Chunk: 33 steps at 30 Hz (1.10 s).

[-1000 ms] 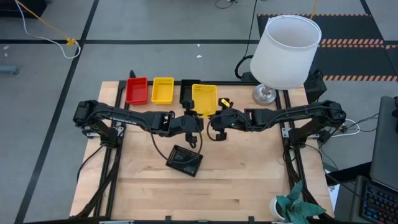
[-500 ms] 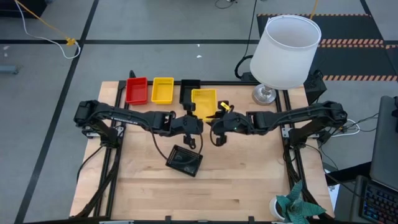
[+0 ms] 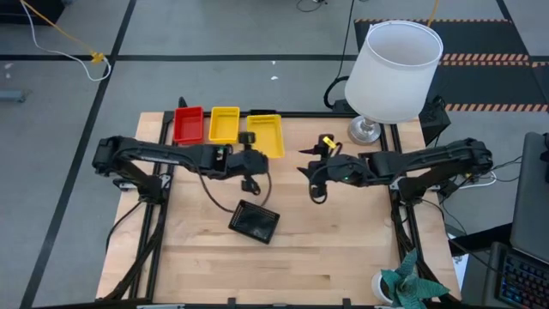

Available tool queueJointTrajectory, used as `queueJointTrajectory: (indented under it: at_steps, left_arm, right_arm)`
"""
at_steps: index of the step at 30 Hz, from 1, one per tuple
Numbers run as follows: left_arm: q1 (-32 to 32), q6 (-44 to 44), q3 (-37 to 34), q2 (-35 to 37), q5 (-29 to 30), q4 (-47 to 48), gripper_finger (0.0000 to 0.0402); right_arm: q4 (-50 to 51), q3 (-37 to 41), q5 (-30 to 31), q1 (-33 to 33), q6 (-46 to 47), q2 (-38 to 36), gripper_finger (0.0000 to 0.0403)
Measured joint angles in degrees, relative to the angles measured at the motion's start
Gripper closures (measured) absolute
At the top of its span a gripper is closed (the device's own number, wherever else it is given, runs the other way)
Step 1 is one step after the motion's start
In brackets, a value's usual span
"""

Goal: Stack baskets by color
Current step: Stack the bottom yellow bin on top of the top yellow bin

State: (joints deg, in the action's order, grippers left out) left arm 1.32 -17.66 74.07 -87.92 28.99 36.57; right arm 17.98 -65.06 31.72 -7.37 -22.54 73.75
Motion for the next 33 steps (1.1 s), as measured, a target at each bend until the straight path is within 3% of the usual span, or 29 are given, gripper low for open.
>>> queueJointTrajectory:
  at_steps: [13,24,33]
  left_arm:
    - [-2.43,-0.27,-17.01,23.21,0.02,-3.20,0.0394]
    - [-6.92,-9.58,-27.56,40.68,-1.04,-6.57,0.0394]
    - [-16.68,-28.05,-37.74,44.42,-14.30,-20.74,0.0394]
  right_arm:
    - [5.44,2.66,-0.31,-0.63,3.62,-6.51,0.0174]
    - [2.69,5.85,-0.46,-0.62,1.97,-7.17,0.0174]
    - [2.01,6.51,-0.46,-0.62,2.10,-7.14,0.0174]
